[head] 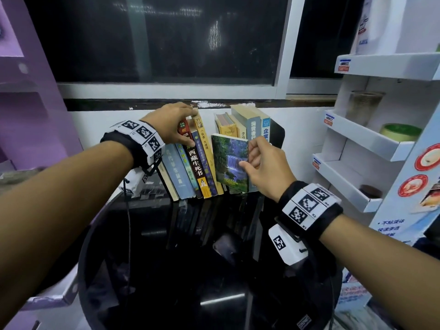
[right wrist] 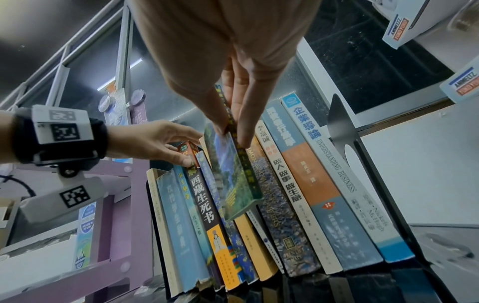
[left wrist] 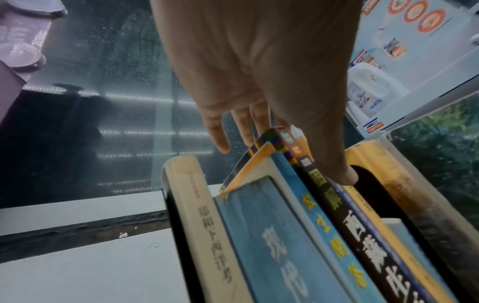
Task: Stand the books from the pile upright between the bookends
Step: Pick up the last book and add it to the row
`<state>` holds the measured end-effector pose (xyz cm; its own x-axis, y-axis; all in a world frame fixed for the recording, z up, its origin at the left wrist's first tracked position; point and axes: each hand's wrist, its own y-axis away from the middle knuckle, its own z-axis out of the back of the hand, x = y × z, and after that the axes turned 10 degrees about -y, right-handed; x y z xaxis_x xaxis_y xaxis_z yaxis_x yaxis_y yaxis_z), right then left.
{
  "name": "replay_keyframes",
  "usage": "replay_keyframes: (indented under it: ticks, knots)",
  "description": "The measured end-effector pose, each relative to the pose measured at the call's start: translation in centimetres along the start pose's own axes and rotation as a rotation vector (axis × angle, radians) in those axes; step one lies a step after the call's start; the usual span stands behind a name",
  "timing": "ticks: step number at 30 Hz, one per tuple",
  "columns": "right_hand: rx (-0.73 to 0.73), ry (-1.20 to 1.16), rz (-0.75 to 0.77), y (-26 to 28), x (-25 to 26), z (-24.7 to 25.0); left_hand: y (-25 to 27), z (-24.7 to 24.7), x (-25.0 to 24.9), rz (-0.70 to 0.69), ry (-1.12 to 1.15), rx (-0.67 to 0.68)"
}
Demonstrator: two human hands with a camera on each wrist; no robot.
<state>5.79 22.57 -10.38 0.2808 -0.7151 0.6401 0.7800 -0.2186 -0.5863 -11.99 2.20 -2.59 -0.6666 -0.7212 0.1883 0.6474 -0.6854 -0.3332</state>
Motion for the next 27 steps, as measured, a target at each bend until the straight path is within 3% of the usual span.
replay_keyframes:
  ticks: [27]
  knots:
    - [0.005, 0.138, 0.025, -2.3, 0.5, -2.8, 0.7, -1.3, -1.2, 0.119, 0.209, -0.013]
